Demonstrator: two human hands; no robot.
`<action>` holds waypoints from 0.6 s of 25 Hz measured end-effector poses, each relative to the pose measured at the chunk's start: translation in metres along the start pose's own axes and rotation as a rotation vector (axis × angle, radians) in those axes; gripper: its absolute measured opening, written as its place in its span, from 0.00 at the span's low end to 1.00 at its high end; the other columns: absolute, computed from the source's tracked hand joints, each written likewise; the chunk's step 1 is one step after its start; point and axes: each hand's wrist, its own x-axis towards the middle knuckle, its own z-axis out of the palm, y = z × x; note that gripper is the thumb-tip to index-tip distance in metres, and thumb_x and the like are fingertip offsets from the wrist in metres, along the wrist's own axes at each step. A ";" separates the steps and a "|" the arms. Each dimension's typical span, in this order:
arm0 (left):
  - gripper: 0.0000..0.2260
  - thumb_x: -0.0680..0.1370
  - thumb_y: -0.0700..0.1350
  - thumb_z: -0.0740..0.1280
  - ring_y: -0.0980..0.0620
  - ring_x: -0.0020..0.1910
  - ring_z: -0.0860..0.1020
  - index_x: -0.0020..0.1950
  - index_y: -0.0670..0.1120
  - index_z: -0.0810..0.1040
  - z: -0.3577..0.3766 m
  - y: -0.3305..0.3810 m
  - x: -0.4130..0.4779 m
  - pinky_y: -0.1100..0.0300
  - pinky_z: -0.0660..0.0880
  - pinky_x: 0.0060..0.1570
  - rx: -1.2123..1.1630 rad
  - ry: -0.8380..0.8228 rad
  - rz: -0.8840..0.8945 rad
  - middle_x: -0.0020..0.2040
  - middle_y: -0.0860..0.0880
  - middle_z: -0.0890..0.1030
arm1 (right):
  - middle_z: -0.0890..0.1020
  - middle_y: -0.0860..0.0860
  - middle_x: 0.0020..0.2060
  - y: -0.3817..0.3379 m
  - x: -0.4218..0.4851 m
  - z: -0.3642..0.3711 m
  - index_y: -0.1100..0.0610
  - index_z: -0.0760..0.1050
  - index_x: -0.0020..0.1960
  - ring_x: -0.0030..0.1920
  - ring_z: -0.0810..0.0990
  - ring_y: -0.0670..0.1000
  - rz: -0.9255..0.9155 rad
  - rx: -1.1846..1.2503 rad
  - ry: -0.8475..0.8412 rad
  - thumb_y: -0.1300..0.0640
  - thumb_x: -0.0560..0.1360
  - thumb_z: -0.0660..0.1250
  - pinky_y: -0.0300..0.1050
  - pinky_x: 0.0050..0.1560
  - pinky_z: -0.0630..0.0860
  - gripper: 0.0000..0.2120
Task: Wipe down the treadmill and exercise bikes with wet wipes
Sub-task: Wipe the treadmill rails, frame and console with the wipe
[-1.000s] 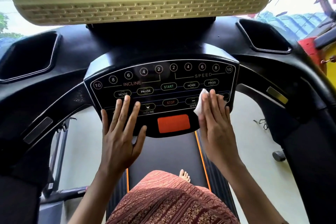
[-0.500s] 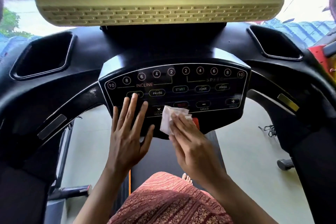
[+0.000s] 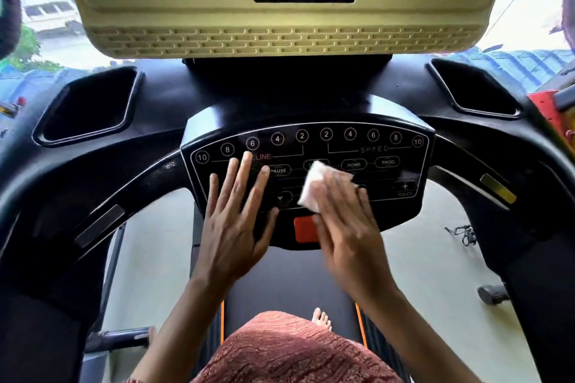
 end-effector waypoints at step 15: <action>0.26 0.78 0.53 0.58 0.47 0.77 0.51 0.74 0.43 0.66 0.018 0.038 0.025 0.54 0.44 0.74 -0.029 -0.061 0.047 0.77 0.41 0.59 | 0.62 0.48 0.75 0.037 0.069 -0.003 0.52 0.61 0.76 0.76 0.58 0.51 -0.037 -0.059 0.033 0.51 0.82 0.54 0.55 0.75 0.55 0.22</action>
